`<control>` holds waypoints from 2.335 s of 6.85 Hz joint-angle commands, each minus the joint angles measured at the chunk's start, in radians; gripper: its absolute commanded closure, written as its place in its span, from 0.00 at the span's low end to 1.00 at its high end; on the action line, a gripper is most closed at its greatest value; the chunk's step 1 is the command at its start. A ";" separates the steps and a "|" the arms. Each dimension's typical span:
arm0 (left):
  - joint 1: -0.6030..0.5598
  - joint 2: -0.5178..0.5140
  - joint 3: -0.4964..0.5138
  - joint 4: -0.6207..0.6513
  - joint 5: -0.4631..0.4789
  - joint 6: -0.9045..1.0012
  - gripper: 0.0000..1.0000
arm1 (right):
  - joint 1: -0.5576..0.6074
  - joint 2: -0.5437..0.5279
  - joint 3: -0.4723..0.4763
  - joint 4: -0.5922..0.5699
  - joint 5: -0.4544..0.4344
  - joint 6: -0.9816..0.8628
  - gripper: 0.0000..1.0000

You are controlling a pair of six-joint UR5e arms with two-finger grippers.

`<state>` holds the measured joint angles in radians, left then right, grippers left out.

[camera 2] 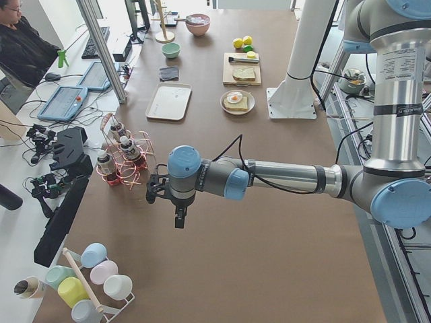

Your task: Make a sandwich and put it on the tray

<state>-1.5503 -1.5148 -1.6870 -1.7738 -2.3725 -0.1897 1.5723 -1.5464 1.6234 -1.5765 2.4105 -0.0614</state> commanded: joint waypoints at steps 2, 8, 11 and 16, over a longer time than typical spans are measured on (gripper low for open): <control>-0.001 0.013 0.004 -0.049 0.001 -0.005 0.03 | 0.000 -0.006 -0.004 0.007 0.001 0.002 0.00; -0.004 0.015 -0.002 -0.050 -0.002 -0.004 0.03 | 0.000 -0.009 -0.004 0.007 0.001 0.002 0.00; -0.002 0.025 -0.008 -0.052 -0.002 -0.005 0.03 | 0.000 -0.037 0.022 0.007 0.005 0.000 0.00; -0.007 0.070 -0.028 -0.084 -0.002 -0.007 0.03 | 0.000 -0.023 0.023 0.007 0.005 0.002 0.00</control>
<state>-1.5561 -1.4470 -1.7142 -1.8569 -2.3746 -0.1975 1.5723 -1.5752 1.6459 -1.5693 2.4160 -0.0610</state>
